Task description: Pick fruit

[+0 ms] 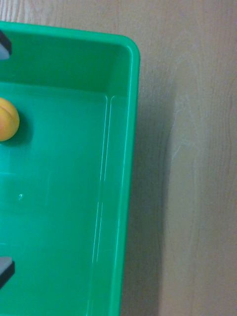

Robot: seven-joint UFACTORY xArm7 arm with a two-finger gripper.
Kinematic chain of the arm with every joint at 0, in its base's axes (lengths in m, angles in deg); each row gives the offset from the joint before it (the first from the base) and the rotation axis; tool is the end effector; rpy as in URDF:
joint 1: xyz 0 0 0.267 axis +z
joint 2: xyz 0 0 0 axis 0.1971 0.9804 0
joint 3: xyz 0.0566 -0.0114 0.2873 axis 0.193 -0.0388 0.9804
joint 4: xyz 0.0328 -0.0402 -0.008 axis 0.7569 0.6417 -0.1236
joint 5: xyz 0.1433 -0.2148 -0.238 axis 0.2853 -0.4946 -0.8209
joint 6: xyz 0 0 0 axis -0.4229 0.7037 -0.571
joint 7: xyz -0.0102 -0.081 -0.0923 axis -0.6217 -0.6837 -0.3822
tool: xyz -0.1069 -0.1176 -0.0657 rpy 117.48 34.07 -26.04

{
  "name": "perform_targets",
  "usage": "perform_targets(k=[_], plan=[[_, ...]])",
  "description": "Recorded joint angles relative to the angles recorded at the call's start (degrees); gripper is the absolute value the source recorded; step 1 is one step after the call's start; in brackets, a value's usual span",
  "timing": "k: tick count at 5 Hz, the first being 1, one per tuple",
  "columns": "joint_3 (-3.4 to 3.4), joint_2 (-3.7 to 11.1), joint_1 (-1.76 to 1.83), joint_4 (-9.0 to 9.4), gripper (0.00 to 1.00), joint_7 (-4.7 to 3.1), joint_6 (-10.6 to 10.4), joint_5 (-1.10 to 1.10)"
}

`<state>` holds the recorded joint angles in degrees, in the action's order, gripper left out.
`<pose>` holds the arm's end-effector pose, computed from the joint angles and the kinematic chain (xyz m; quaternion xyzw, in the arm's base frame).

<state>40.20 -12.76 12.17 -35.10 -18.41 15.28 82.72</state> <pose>0.4835 0.0366 0.3109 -0.9981 -0.0445 -0.0234 0.0368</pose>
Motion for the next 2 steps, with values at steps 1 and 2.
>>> perform_targets(k=[1, 2], plan=[[0.0, 0.0, 0.0, 0.0, 0.0, 0.0, 0.0, 0.0], [0.39, 0.68, 0.36, 2.18, 0.0, -0.27, -2.39, -0.13]])
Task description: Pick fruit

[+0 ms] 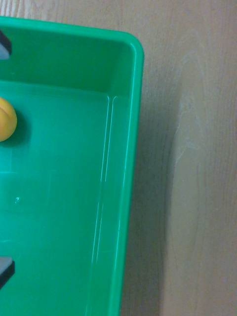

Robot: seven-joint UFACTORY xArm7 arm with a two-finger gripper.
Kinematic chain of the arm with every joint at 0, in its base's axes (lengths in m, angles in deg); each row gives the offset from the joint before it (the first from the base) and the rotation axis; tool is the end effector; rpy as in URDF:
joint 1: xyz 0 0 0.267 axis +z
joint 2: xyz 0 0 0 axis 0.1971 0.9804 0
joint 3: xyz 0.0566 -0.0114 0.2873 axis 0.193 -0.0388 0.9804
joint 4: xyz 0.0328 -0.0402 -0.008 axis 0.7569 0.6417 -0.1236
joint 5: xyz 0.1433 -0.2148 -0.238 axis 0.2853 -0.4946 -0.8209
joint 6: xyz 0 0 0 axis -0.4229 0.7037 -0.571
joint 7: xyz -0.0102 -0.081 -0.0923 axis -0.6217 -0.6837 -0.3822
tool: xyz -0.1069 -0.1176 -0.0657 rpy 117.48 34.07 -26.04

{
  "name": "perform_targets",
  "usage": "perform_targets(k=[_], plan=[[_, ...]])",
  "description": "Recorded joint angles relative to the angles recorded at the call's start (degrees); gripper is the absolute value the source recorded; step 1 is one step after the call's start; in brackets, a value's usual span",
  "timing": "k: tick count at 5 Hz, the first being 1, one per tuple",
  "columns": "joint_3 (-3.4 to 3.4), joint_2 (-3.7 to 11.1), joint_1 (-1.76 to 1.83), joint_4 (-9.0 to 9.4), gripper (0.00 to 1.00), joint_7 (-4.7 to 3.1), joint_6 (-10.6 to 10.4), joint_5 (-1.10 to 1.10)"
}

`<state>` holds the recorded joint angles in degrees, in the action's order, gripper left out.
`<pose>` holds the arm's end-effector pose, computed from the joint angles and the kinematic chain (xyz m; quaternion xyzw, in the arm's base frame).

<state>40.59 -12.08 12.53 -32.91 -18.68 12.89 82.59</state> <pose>0.4846 0.0420 0.2920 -0.9978 -0.0520 -0.0190 0.0355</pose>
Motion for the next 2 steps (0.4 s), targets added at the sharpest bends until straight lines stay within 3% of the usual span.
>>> perform_targets(k=[1, 2], plan=[[0.0, 0.0, 0.0, 0.0, 0.0, 0.0, 0.0, 0.0], [0.42, 0.74, 0.39, 2.35, 0.0, -0.29, -2.58, -0.14]])
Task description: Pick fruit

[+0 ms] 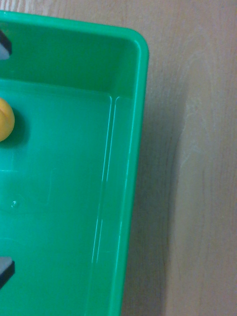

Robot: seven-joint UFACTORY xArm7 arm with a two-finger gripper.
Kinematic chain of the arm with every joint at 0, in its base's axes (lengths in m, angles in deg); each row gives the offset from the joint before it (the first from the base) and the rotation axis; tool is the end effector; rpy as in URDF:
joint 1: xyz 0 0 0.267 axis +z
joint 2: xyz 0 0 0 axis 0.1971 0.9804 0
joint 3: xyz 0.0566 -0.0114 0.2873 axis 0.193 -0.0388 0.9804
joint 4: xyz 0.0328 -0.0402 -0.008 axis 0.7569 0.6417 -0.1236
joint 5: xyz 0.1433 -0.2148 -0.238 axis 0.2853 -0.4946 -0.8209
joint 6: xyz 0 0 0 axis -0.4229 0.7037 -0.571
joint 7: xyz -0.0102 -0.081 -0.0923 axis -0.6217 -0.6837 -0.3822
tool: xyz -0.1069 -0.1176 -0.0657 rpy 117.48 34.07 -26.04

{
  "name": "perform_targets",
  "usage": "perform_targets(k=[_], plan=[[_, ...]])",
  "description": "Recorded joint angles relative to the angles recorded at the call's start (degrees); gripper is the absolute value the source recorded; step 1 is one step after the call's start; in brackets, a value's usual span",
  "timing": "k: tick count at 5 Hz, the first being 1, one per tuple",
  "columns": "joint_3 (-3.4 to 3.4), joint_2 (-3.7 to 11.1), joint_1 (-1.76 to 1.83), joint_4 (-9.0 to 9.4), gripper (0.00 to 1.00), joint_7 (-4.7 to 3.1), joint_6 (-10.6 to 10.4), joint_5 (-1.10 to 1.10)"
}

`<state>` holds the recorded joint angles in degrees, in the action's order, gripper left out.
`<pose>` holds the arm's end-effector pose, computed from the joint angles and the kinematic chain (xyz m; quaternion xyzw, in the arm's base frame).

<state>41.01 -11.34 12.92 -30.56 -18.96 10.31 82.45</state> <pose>0.4848 0.0478 0.2716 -0.9975 -0.0601 -0.0144 0.0342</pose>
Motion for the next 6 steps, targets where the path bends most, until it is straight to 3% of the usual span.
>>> perform_targets(k=[1, 2, 3, 4, 5, 6], plan=[[0.0, 0.0, 0.0, 0.0, 0.0, 0.0, 0.0, 0.0], [0.43, 0.76, 0.4, 2.42, 0.0, -0.29, -2.65, -0.14], [0.43, 0.76, 0.4, 2.42, 0.0, -0.29, -2.65, -0.14], [0.88, 1.55, 0.82, 4.95, 0.0, -0.6, -5.42, -0.29], [0.88, 1.55, 0.82, 4.95, 0.0, -0.6, -5.42, -0.29], [1.33, 2.33, 1.23, 7.43, 0.0, -0.9, -8.13, -0.44]])
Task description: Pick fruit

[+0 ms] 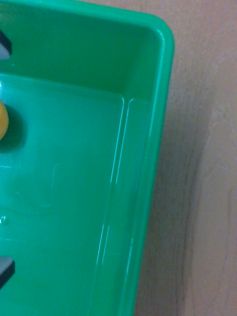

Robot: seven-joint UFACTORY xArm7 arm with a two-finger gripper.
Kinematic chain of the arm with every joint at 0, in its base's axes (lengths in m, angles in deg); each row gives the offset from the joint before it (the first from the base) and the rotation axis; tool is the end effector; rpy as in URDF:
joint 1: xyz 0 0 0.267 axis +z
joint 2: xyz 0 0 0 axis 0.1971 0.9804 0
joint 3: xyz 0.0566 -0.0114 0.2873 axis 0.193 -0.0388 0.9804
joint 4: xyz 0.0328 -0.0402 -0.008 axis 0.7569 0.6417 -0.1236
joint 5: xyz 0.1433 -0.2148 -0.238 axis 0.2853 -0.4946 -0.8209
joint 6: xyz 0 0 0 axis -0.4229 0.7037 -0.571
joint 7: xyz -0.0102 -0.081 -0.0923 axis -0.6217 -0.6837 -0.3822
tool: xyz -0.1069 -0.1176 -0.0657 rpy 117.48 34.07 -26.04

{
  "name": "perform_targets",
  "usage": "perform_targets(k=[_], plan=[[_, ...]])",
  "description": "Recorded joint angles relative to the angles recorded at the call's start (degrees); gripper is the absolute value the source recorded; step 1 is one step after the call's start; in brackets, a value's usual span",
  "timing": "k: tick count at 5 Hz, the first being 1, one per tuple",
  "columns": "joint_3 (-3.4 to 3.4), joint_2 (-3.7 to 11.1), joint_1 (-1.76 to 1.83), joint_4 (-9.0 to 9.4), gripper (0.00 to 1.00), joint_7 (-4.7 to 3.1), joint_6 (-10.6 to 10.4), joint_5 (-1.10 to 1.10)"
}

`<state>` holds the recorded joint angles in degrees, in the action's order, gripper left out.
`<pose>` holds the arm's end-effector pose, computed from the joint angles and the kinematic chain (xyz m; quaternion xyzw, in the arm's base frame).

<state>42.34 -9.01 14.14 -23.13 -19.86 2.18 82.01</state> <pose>0.4780 0.0656 0.2078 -0.9958 -0.0866 0.0002 0.0300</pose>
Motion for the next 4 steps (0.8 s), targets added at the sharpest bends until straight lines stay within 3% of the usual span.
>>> perform_targets(k=[1, 2, 3, 4], plan=[[0.0, 0.0, 0.0, 0.0, 0.0, 0.0, 0.0, 0.0], [0.44, 0.76, 0.4, 2.44, 0.0, -0.3, -2.67, -0.14], [0.44, 0.76, 0.4, 2.44, 0.0, -0.3, -2.67, -0.14], [0.87, 1.52, 0.8, 4.84, 0.0, -0.59, -5.3, -0.29]])
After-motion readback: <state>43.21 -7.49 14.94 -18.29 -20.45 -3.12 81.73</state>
